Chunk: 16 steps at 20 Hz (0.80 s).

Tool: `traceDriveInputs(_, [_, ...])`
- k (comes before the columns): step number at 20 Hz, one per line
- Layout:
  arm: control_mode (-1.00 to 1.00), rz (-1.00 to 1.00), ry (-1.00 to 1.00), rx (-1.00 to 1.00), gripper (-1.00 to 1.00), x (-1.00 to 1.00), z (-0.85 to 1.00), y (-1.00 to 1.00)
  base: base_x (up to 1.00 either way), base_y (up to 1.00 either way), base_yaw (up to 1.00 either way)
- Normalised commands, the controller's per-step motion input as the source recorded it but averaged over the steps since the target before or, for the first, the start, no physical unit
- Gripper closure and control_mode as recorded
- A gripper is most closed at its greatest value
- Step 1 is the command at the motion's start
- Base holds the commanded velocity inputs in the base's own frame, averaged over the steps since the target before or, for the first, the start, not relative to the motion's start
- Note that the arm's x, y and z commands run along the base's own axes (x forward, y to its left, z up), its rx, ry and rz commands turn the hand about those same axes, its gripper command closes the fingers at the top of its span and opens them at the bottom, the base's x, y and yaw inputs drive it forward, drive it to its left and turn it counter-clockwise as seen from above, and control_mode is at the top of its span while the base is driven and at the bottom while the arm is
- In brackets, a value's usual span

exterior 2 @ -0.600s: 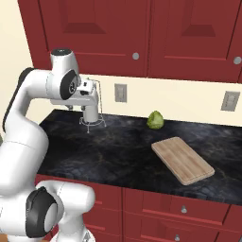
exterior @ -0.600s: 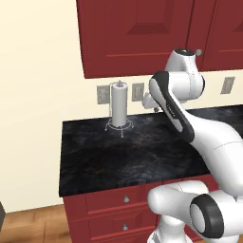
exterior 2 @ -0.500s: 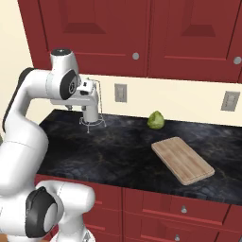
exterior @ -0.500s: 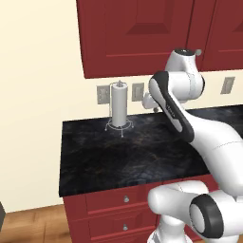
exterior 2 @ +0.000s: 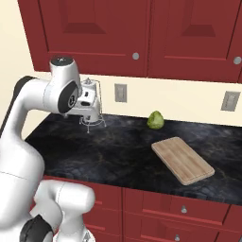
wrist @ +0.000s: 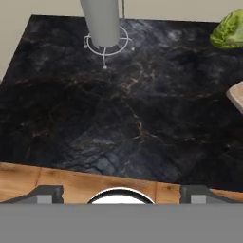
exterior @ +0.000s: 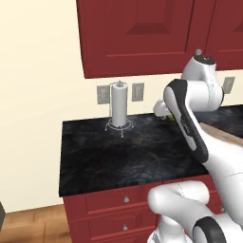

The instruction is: Open the drawer on the right and place the cutting tools on the cutting board.

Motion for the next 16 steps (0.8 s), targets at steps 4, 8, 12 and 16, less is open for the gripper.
traceDriveInputs(4, [-1.00,-0.13,-0.01,0.01,-1.00,-0.89,-0.36,-0.70,0.00,0.00,0.00])
traceDriveInputs(8, [-1.00,-0.16,-0.09,0.08,-1.00,-0.99,-0.43,-0.98,0.00,0.00,0.00])
traceDriveInputs(12, [-1.00,-0.13,-0.15,0.11,-1.00,-0.96,-0.46,-1.00,0.00,0.00,0.00])
traceDriveInputs(16, [-1.00,-0.13,-0.24,0.16,-1.00,-1.00,-0.49,-1.00,0.00,0.00,0.00])
